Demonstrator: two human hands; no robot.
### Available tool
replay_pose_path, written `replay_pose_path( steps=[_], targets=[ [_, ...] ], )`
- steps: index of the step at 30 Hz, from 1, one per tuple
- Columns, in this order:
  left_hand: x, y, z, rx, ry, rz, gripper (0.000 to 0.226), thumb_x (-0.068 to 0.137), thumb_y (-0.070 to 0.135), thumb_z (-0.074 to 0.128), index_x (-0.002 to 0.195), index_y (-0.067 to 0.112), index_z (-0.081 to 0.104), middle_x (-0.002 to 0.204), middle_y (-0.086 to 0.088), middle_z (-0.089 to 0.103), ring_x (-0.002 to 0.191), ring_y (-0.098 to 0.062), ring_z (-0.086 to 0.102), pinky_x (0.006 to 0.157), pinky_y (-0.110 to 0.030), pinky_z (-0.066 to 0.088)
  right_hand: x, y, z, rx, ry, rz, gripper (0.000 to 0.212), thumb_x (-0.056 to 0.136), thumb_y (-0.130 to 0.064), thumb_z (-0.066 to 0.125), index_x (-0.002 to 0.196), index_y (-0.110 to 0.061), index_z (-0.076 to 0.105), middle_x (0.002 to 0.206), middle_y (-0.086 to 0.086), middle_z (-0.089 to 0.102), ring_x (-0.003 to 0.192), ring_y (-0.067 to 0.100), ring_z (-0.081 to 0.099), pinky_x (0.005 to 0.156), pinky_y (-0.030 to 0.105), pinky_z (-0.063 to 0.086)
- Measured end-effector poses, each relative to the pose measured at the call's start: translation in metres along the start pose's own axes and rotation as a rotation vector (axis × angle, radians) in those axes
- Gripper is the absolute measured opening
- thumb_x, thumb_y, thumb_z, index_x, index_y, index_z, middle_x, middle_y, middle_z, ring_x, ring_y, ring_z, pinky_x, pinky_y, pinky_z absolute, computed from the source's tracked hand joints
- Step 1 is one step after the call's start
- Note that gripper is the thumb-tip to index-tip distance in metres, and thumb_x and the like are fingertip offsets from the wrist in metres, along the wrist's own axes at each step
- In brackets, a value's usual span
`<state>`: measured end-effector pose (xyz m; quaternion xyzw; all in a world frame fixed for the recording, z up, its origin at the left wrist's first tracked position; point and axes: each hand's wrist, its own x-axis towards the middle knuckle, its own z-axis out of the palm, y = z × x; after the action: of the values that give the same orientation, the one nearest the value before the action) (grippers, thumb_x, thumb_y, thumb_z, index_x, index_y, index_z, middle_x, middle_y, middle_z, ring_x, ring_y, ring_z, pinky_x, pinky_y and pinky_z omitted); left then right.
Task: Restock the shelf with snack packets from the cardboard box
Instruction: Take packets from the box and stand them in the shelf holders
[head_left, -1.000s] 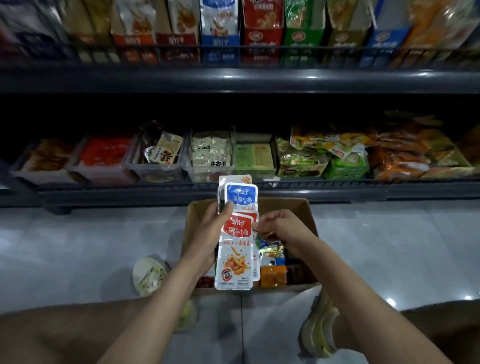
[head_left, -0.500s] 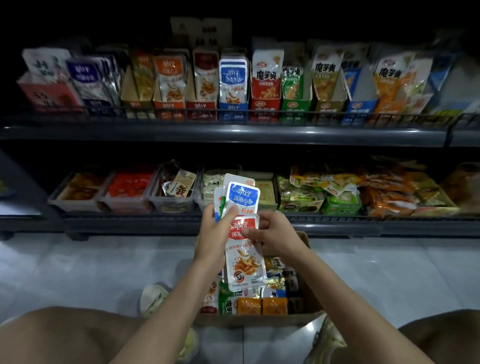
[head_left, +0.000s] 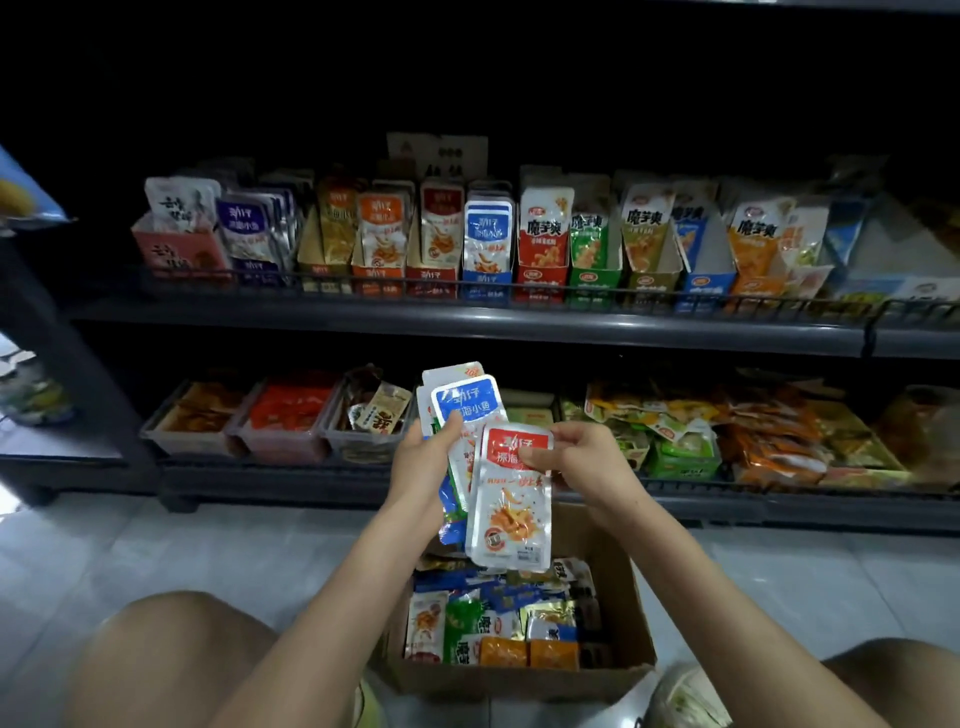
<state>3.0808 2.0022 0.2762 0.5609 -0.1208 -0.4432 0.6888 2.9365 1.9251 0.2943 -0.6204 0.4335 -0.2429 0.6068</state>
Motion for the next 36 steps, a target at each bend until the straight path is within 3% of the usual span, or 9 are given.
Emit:
replay_pose_path(
  steps=[4,11,15,19,22,26,31,36],
  targets=[
    [-0.001,0.006,-0.008,0.091,-0.026,0.09,0.015,0.096,0.021,0.056,0.11,0.017,0.061,0.102,-0.006,0.072,0.09,-0.026,0.069,0.083,-0.048,0.055,0.001,-0.018,-0.006,0.153,0.098,-0.035,0.008,0.087,-0.007,0.066,0.094,-0.005,0.065,0.085,0.006,0.073,0.076,0.019,0.071,0.059,0.024,0.054],
    [-0.015,0.018,-0.01,0.032,-0.114,-0.004,0.023,0.099,0.027,0.048,0.113,0.012,0.059,0.094,-0.01,0.072,0.087,-0.032,0.068,0.084,-0.05,0.052,-0.002,-0.029,0.015,0.15,0.09,-0.062,0.012,0.089,-0.012,0.065,0.099,-0.005,0.062,0.095,0.01,0.072,0.089,0.025,0.07,0.081,0.039,0.054],
    [-0.021,0.026,-0.007,0.003,-0.21,-0.019,0.037,0.091,0.041,0.057,0.116,0.014,0.062,0.107,-0.014,0.071,0.097,-0.034,0.068,0.087,-0.051,0.053,-0.008,-0.03,0.03,0.128,0.108,-0.094,0.015,0.091,-0.015,0.063,0.103,-0.007,0.059,0.098,0.007,0.07,0.089,0.019,0.069,0.068,0.025,0.053],
    [-0.024,0.02,-0.005,0.106,-0.132,0.146,0.026,0.085,0.025,0.07,0.108,0.015,0.063,0.101,-0.009,0.073,0.087,-0.026,0.072,0.08,-0.046,0.057,-0.012,-0.03,0.039,0.132,0.153,-0.142,0.015,0.091,-0.02,0.063,0.101,-0.011,0.055,0.095,0.001,0.068,0.08,0.007,0.068,0.057,0.015,0.05],
    [-0.019,0.021,-0.004,0.166,-0.11,0.189,0.024,0.086,0.027,0.068,0.109,0.018,0.063,0.097,-0.003,0.074,0.084,-0.021,0.072,0.077,-0.043,0.058,-0.008,-0.035,0.036,0.1,0.128,-0.129,0.016,0.09,-0.021,0.065,0.099,-0.013,0.054,0.094,0.0,0.068,0.076,0.006,0.069,0.058,0.017,0.052],
    [-0.002,0.034,-0.002,0.216,-0.14,0.223,0.022,0.088,0.025,0.066,0.109,0.018,0.062,0.097,-0.002,0.074,0.085,-0.02,0.072,0.078,-0.042,0.058,0.01,-0.053,0.023,0.049,-0.027,-0.05,0.024,0.088,-0.02,0.067,0.107,-0.01,0.055,0.099,0.007,0.07,0.084,0.017,0.071,0.062,0.025,0.053],
    [0.031,0.053,0.007,0.227,-0.136,0.203,0.022,0.087,0.023,0.068,0.107,0.016,0.063,0.097,-0.004,0.073,0.081,-0.018,0.072,0.065,-0.032,0.058,0.044,-0.077,0.015,0.001,-0.128,-0.032,0.028,0.083,-0.008,0.07,0.109,-0.011,0.059,0.093,0.005,0.072,0.077,0.014,0.072,0.058,0.024,0.053],
    [0.071,0.074,0.01,0.039,-0.105,0.034,0.027,0.09,0.033,0.063,0.11,0.015,0.063,0.1,-0.01,0.073,0.09,-0.031,0.07,0.082,-0.05,0.056,0.085,-0.095,0.019,-0.031,-0.109,-0.044,0.022,0.083,-0.004,0.07,0.101,-0.01,0.06,0.093,0.006,0.072,0.073,0.014,0.069,0.054,0.022,0.049]
  ],
)
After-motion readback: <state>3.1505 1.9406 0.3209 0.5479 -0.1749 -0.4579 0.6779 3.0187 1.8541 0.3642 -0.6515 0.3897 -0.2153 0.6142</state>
